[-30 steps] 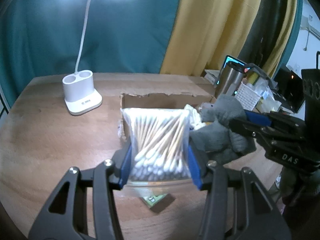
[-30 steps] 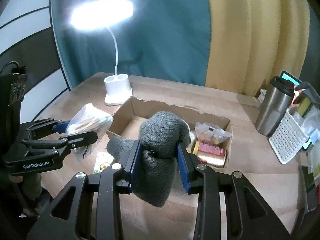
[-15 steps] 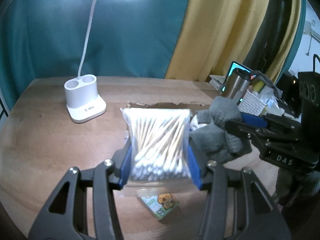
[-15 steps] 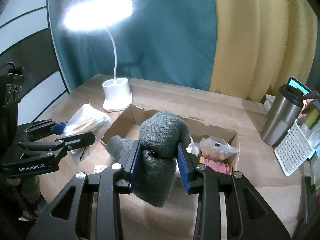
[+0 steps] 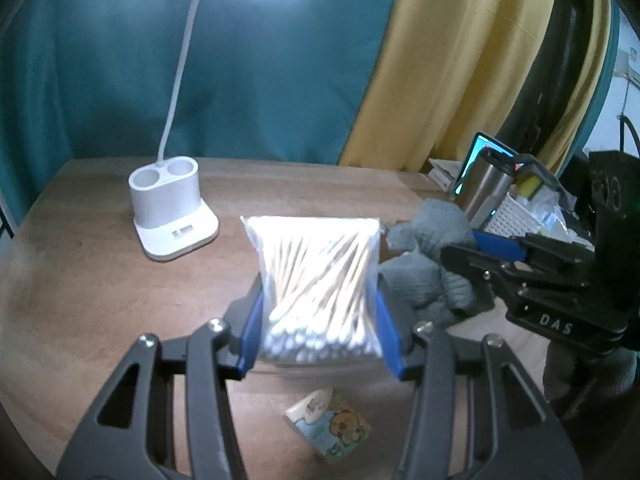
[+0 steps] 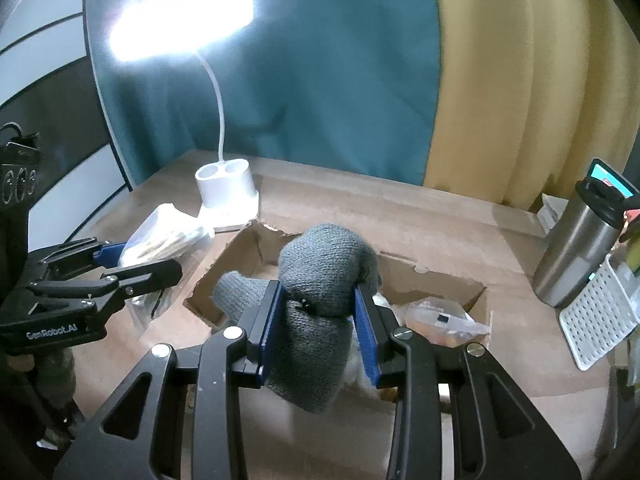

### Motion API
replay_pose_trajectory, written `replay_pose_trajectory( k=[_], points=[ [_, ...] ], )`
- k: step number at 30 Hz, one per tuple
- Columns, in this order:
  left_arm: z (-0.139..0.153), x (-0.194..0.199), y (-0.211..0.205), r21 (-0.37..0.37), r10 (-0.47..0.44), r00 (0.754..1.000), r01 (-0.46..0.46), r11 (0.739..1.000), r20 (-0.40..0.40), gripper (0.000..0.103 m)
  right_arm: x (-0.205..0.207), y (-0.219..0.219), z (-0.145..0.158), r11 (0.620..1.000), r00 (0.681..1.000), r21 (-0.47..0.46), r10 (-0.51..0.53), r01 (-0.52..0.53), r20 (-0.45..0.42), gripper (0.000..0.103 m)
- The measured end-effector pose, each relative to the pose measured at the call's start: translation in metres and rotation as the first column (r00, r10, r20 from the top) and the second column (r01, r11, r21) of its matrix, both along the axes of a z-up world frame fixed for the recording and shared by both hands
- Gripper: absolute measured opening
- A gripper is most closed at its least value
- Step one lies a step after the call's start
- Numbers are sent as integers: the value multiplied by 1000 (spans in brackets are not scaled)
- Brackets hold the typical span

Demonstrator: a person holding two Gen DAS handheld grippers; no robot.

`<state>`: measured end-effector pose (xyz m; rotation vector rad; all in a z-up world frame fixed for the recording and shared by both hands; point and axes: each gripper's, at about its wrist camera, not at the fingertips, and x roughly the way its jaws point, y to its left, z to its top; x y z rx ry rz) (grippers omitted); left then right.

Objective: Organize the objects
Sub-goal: 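Carry the swab bag with the left gripper while the right gripper carries the grey item into the box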

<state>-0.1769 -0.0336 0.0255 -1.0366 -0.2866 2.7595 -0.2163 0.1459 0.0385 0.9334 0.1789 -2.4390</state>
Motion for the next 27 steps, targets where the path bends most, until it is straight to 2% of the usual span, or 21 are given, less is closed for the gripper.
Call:
replay_pose_trajectory(
  k=[17, 27],
  points=[
    [-12, -28, 7, 7, -14, 1000, 14, 1000, 24, 50, -34, -11, -24, 1000, 999, 1, 10, -10, 47, 37],
    [-23, -37, 11, 11, -19, 998, 18, 1000, 52, 50, -47, -17, -53, 1000, 992, -3, 22, -22, 121, 37]
  ],
)
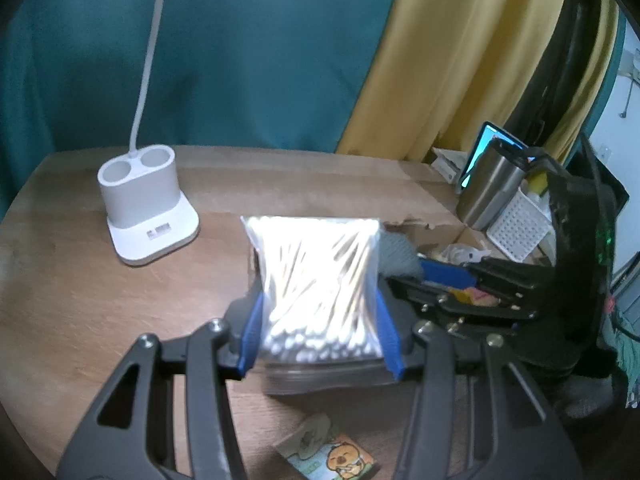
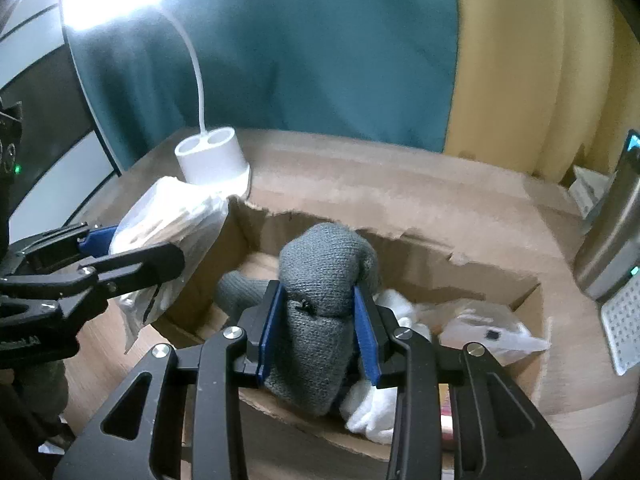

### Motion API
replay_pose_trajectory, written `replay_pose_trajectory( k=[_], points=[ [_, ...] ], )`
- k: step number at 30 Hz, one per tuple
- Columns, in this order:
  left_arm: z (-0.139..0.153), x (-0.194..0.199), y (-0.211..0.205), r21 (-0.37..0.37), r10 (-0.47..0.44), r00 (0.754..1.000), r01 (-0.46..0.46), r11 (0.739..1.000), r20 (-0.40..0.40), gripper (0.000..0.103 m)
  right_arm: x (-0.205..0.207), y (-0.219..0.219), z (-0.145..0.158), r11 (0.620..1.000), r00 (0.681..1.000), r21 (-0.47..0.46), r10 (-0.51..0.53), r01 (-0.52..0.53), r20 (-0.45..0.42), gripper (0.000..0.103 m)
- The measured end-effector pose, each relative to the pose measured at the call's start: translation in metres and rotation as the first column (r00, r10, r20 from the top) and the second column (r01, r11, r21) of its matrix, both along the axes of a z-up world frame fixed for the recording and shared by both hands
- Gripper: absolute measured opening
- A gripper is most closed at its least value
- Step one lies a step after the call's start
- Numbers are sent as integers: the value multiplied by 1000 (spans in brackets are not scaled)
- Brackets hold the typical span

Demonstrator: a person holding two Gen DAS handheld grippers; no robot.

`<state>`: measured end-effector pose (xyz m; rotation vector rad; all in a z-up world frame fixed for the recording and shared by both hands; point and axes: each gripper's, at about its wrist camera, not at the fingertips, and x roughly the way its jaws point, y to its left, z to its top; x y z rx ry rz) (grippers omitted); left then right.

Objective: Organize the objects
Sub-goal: 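Carry the swab bag with the left gripper while the right gripper carries the grey item into the box, then lower the swab bag into the box and open the left gripper while the right gripper releases the grey item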

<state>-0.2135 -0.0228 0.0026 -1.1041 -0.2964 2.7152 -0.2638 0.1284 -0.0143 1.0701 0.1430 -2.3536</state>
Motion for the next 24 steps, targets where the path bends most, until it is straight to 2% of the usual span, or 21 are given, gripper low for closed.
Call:
replay_pose_trajectory(
  k=[6, 11, 14, 18, 20, 24],
  points=[
    [-7, -4, 6, -6, -6, 1000, 6, 1000, 22, 50, -8, 5, -25, 1000, 998, 24, -14, 12, 57, 37],
    [-11, -7, 12, -14, -10, 999, 11, 1000, 33, 50, -7, 8, -26, 1000, 999, 12, -15, 14, 51, 37],
    [-12, -9, 14, -17, -6, 999, 6, 1000, 39, 50, -6, 10, -24, 1000, 998, 3, -4, 3, 60, 42],
    [-13, -11, 15, -20, 5, 999, -4, 1000, 45, 50, -2, 13, -16, 1000, 999, -26, 7, -6, 38, 59],
    [-14, -12, 16, -23, 10, 999, -9, 1000, 48, 50, 2, 14, -12, 1000, 1000, -25, 14, -14, 20, 64],
    [-16, -14, 20, -29, 8, 999, -6, 1000, 53, 50, 9, 17, -4, 999, 1000, -28, 19, -19, -10, 64]
  ],
)
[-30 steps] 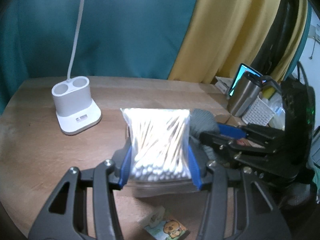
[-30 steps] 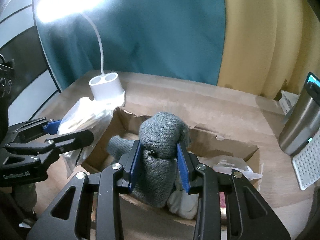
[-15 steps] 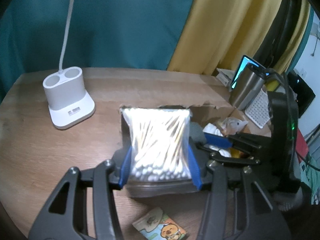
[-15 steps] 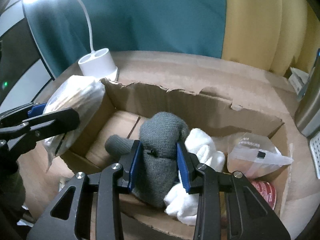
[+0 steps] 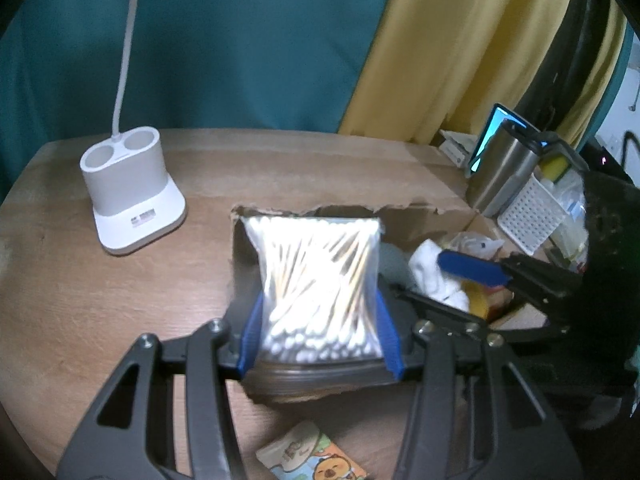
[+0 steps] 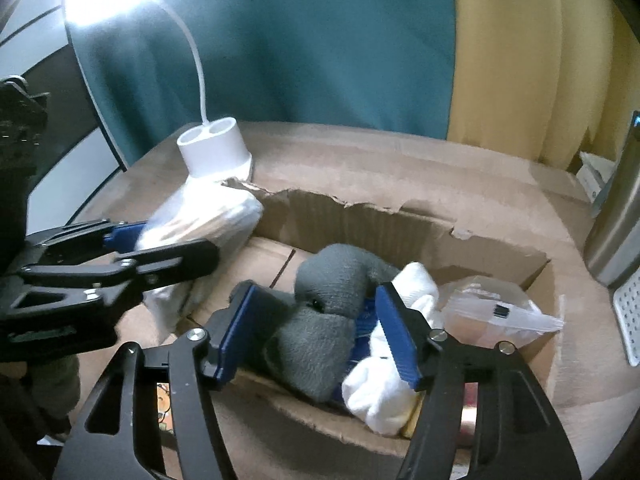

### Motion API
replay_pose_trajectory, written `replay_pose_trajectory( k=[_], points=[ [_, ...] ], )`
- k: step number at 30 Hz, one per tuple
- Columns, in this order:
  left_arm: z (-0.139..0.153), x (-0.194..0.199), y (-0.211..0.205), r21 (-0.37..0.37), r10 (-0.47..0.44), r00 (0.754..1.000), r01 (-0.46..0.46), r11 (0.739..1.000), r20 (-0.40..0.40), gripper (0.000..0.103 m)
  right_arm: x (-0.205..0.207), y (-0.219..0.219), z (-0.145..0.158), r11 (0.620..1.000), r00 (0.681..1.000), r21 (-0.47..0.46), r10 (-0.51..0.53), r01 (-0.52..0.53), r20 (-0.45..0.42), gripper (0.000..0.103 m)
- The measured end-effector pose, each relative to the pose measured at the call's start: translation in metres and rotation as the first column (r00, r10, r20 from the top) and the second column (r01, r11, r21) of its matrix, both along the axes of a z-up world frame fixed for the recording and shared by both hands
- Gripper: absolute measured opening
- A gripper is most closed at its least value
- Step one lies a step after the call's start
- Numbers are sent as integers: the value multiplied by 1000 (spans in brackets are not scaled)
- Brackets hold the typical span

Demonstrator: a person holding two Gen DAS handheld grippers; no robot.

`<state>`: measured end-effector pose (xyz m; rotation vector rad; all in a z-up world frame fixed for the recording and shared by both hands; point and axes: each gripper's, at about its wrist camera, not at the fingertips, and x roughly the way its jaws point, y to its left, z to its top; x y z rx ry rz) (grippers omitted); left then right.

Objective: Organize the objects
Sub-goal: 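Lower the swab bag into the box and open the left gripper while the right gripper releases the grey item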

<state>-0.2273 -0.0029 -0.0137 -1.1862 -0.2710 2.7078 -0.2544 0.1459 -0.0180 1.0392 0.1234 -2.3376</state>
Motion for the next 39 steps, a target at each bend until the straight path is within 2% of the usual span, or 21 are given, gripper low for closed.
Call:
replay_pose_trajectory(
  k=[10, 17, 19, 22, 31, 33, 34, 39],
  points=[
    [-9, -12, 12, -16, 0, 999, 0, 1000, 42, 50, 7, 21, 15, 999, 998, -5, -36, 36, -52, 64],
    [-19, -23, 20, -39, 11, 995, -7, 999, 97, 51, 7, 27, 16, 999, 998, -21, -29, 28, -52, 64],
    [-18, -24, 22, -62, 15, 996, -9, 998, 93, 52, 8, 29, 16, 999, 998, -26, -25, 24, -50, 64],
    [-15, -26, 24, -47, 5, 995, -1, 999, 98, 59, 6, 33, 16, 999, 998, -22, -36, 35, -48, 64],
    [-7, -20, 24, -56, 17, 997, -13, 998, 74, 62, 7, 37, 14, 999, 998, -11, -53, 52, -32, 65],
    [-4, -16, 24, -58, 18, 998, -15, 998, 62, 66, 9, 37, 15, 998, 998, -10, -55, 55, -34, 65],
    [-2, -14, 23, -53, 20, 998, -17, 998, 56, 73, 10, 37, 16, 998, 998, -11, -56, 56, -36, 65],
    [4, -4, 22, -50, 25, 999, -23, 998, 32, 74, 18, 37, 21, 998, 997, -9, -59, 59, -48, 65]
  ],
)
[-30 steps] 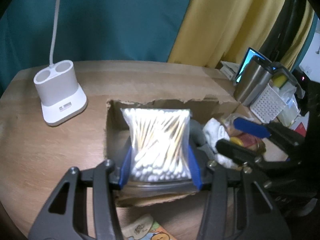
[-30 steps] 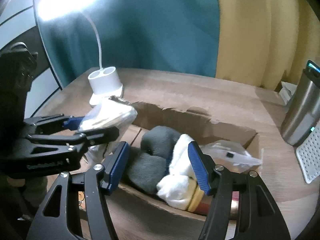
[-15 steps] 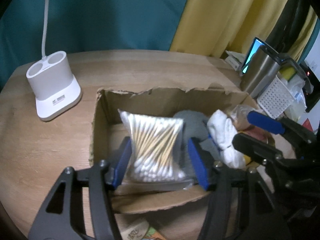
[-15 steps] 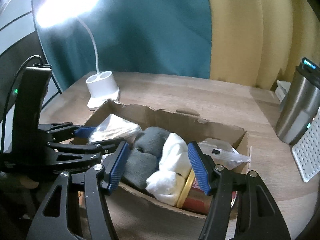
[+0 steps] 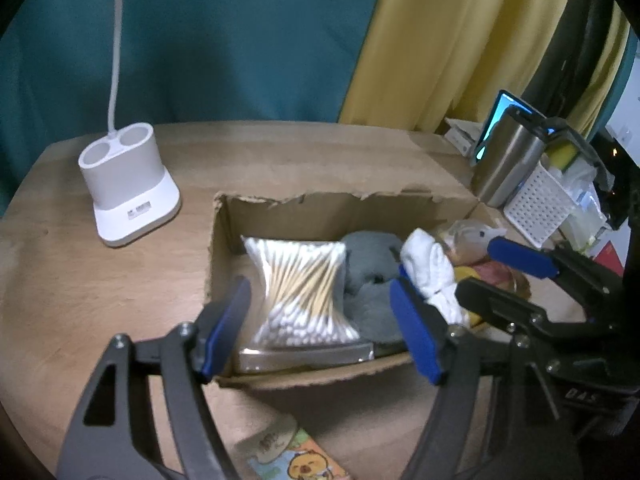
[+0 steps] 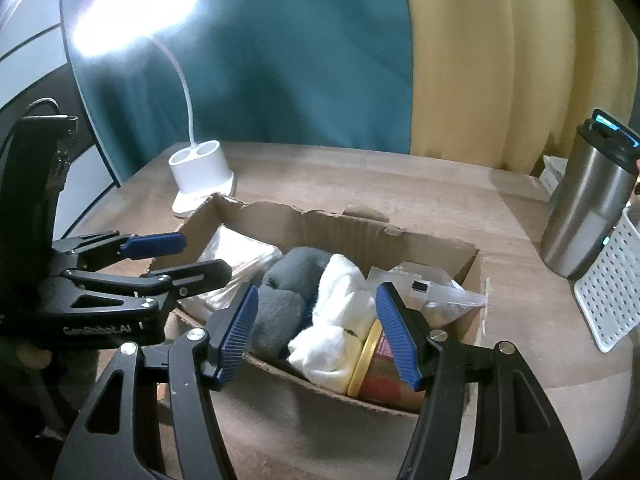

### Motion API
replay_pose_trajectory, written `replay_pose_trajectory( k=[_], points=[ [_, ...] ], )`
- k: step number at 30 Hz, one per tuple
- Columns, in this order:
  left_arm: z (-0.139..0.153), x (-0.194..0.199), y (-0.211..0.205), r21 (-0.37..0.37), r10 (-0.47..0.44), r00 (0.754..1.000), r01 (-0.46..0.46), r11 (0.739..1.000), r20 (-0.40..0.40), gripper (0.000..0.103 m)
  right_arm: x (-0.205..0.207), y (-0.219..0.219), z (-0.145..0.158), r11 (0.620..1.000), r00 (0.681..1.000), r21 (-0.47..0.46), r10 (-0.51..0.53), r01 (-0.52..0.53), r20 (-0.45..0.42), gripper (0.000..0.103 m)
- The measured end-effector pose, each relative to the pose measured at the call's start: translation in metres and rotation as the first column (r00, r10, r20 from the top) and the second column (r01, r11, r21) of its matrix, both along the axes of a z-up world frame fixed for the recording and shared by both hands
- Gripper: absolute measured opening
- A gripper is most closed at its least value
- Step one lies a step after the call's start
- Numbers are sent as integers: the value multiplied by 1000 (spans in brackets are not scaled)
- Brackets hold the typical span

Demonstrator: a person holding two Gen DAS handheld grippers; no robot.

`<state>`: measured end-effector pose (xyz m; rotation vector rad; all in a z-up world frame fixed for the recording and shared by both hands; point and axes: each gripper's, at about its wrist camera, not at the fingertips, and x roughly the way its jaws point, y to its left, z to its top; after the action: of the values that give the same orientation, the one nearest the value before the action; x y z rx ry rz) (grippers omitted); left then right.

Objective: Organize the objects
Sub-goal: 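Lower the swab bag into the box and open the left gripper while the right gripper releases the grey item, then move the left gripper to the green cartoon tissue box and grasp it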

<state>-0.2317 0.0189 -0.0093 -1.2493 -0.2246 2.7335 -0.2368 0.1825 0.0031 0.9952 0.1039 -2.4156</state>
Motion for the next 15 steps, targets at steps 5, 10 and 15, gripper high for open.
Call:
replay_pose_trajectory(
  k=[5, 10, 15],
  points=[
    [8, 11, 0, 0, -2, 1000, 2, 1000, -30, 74, 8, 1, 3, 1000, 1000, 8, -7, 7, -9, 65],
    [14, 21, 0, -2, 0, 999, 0, 1000, -47, 74, 13, 4, 4, 1000, 1000, 11, -25, 25, -8, 65],
    [16, 31, 0, -1, 5, 999, -5, 1000, -54, 74, 22, 8, 7, 999, 999, 14, -36, 37, -19, 65]
  ],
)
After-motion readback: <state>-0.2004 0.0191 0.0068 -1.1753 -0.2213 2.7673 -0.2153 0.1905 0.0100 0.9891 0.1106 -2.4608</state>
